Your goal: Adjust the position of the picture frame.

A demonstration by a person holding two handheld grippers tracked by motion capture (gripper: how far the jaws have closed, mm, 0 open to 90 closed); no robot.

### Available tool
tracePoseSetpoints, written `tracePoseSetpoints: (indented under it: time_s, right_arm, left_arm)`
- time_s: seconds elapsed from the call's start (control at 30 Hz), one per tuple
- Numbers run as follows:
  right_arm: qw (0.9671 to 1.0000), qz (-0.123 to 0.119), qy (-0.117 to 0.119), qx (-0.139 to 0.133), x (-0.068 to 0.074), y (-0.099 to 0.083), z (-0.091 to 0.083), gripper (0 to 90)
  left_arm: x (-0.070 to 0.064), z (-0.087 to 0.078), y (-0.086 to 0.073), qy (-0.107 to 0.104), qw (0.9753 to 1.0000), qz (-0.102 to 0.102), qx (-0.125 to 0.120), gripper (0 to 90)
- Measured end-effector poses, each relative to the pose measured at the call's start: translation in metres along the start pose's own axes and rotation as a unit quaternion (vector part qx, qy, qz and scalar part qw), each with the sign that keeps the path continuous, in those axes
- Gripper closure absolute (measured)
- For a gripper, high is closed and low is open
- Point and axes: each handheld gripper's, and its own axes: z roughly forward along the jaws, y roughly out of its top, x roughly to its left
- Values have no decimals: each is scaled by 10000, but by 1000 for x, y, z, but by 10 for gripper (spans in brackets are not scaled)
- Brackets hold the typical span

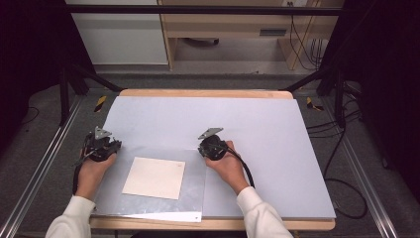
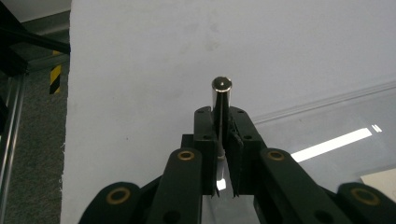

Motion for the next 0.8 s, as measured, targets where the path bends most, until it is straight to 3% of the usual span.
tracePoseSetpoints:
  time_s: [0.3,0.5,0.8]
  right_arm:
    - [10000,23,-14,-16,0,0,0,852]
    - [10000,-22,-9,0,0,0,0,852]
    - [10000,47,-25,-18,0,0,1,851]
  left_arm:
    - [0,1,-1,7,9999,126,-14,825]
    - [2,1,0,-62,10000,45,14,832]
    - [0,1,0,0,10000,40,-3,831]
